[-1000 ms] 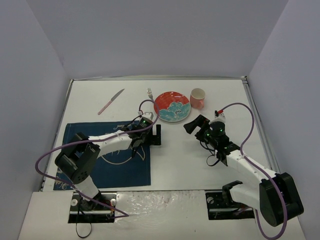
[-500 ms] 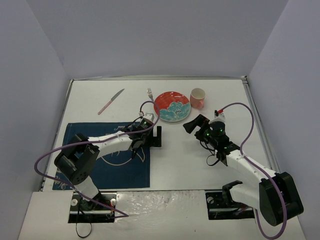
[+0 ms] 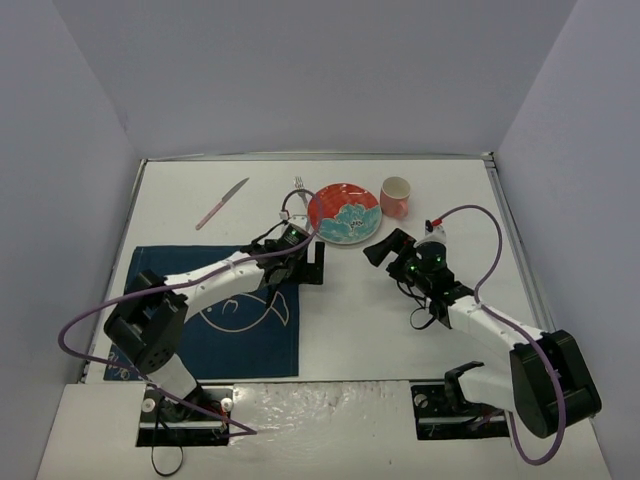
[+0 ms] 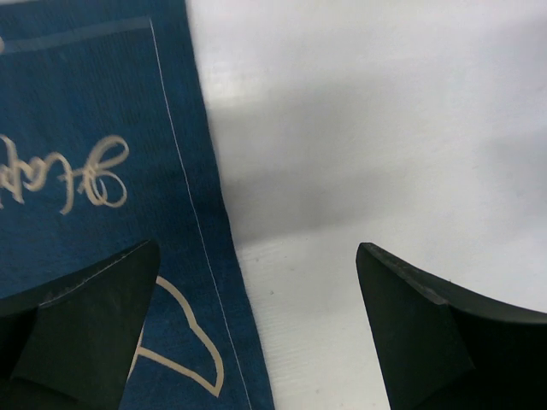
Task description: Set the dinner table for one person
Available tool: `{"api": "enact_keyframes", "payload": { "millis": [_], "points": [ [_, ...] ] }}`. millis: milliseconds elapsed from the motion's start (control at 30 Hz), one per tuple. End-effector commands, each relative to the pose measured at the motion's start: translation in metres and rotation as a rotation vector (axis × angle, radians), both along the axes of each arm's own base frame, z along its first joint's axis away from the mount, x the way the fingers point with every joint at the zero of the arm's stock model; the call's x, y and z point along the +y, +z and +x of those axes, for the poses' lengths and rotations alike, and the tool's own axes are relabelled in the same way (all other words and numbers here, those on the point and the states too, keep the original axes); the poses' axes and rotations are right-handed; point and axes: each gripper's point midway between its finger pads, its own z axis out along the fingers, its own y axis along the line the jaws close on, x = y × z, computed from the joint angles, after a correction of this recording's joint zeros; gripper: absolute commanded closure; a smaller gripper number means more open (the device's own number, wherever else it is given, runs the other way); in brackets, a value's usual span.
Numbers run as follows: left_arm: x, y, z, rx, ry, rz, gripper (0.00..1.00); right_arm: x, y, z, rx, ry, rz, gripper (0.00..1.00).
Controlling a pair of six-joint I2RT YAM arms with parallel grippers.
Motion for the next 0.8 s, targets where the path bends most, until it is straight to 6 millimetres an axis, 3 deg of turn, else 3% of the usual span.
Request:
{"api": "enact_keyframes", "payload": {
  "millis": [0, 133, 333, 467, 767],
  "points": [
    [0.007, 0.108, 0.026, -0.241, 0.010, -0.023, 0.03, 0.010, 0.027, 0.031, -0.114, -0.001, 0.053, 0.01],
    [0.048, 0.149, 0.027, -0.320, 0.086, 0.036, 0.03, 0.010, 0.026, 0.048, -0.143, -0.034, 0.061, 0.01],
    [0.144, 0.185, 0.017, -0.403, 0.263, 0.145, 0.03, 0.013, 0.008, 0.073, -0.117, -0.103, 0.108, 0.03],
    [0.196, 0.189, 0.003, -0.403, 0.356, 0.195, 0.03, 0.013, -0.004, 0.087, -0.090, -0.163, 0.163, 0.05],
    [0.262, 0.167, -0.016, -0.406, 0.505, 0.247, 0.03, 0.024, -0.028, 0.116, -0.025, -0.276, 0.294, 0.09]
  ]
}}
